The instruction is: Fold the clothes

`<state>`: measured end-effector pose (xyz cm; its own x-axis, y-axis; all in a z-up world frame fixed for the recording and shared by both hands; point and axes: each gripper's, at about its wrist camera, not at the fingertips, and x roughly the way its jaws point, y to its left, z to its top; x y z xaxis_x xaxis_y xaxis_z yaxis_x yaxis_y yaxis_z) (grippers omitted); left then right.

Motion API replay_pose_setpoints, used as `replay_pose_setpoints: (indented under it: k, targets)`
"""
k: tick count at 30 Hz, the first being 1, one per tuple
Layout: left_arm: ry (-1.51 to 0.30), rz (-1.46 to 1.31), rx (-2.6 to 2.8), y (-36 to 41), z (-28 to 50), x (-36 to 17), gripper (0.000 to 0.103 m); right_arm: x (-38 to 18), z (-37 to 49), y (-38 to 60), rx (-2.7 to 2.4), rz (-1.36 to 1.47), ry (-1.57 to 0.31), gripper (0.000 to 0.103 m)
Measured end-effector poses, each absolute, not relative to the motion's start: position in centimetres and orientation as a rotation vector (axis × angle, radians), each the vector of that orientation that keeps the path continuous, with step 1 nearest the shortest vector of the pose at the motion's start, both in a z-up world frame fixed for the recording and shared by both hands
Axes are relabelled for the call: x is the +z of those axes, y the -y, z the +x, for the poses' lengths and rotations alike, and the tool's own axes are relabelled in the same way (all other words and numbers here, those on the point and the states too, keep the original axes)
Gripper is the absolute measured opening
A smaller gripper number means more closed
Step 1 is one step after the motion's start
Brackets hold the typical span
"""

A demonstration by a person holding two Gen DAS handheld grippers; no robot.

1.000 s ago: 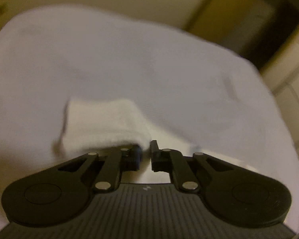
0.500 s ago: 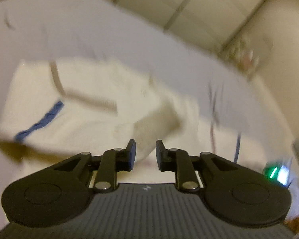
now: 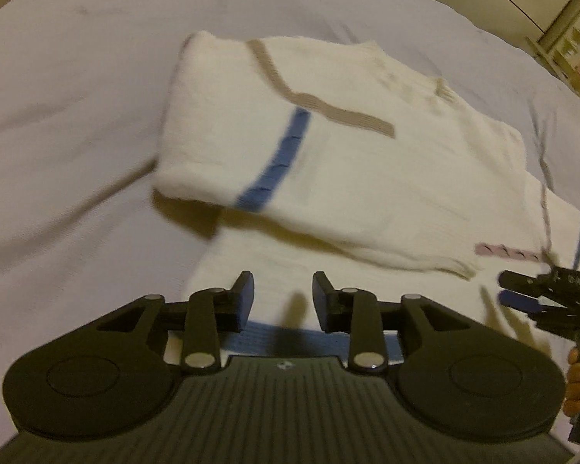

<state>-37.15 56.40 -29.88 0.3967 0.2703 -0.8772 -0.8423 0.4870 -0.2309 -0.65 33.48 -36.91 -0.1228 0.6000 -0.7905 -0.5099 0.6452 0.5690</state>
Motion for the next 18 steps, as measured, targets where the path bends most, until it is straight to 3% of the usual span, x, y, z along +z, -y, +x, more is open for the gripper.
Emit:
replay_pose_setpoints:
  k: [6, 7, 8, 9, 15, 18]
  targets:
    - [-0.894, -0.752, 0.793, -57.0, -36.1, -30.7, 0.031, -40.4, -1.6, -37.8, 0.976, 0.239, -1.492, 0.048]
    - [-0.895, -0.750, 0.790, -57.0, -36.0, -30.7, 0.031, -40.5, -1.8, -38.6, 0.995, 0.230, -1.493, 0.038]
    - [-0.897, -0.749, 0.786, -57.0, -35.8, -30.7, 0.031, -40.2, -2.1, -39.5, 1.023, 0.191, -1.476, 0.015]
    - [-0.896, -0.746, 0.780, -57.0, -35.6, -30.7, 0.031, -39.4, -2.4, -40.4, 1.058, 0.132, -1.435, 0.008]
    - [-0.894, -0.717, 0.739, -57.4, -34.2, -30.7, 0.030, -30.0, -0.7, -39.9, 1.124, 0.068, -0.959, 0.006]
    - [-0.895, -0.713, 0.732, -57.4, -33.4, -31.0, 0.030, -29.2, 2.3, -38.3, 0.973, 0.032, -0.886, 0.007]
